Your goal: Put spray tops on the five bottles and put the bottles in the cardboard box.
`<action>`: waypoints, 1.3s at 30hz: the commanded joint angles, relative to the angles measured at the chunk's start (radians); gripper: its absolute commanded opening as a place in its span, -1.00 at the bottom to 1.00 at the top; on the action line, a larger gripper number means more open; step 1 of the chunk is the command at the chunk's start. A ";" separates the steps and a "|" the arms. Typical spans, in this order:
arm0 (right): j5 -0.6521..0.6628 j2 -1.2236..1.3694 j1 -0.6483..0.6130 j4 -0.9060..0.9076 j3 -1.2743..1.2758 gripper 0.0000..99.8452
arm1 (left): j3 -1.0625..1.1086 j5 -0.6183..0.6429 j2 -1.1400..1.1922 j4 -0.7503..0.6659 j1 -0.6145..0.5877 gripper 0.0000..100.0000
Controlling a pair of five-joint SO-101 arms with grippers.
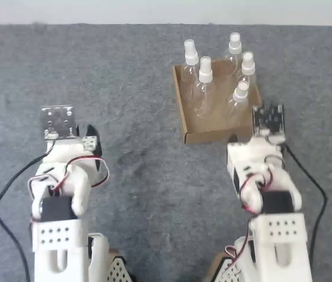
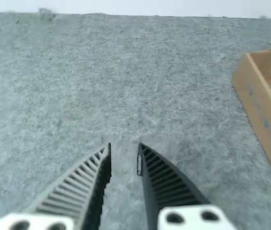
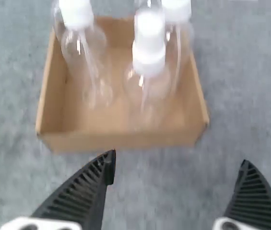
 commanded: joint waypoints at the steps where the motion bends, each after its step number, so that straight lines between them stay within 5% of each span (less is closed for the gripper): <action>1: 0.091 -0.193 0.005 0.061 0.123 -0.34 | 0.005 0.009 -0.195 0.110 0.008 -0.84; 8: 0.221 -0.470 0.005 0.225 0.313 -0.34 | 0.223 0.002 -0.657 0.157 0.021 -0.84; 14: 0.239 -0.736 0.008 0.387 0.354 -0.34 | 0.254 0.000 -0.585 0.150 0.028 -0.84; 23: 0.241 -0.720 0.076 0.390 0.485 -0.34 | 0.446 0.002 -0.626 0.091 0.021 -0.85; 28: 0.241 -0.720 0.074 0.390 0.526 -0.42 | 0.447 0.002 -0.623 0.176 0.035 -0.98; 34: 0.241 -0.717 0.074 0.414 0.526 -1.00 | 0.447 0.002 -0.626 0.374 0.064 -0.98; 39: 0.241 -0.717 0.076 0.542 0.526 -0.85 | 0.447 0.002 -0.626 0.468 0.055 -0.98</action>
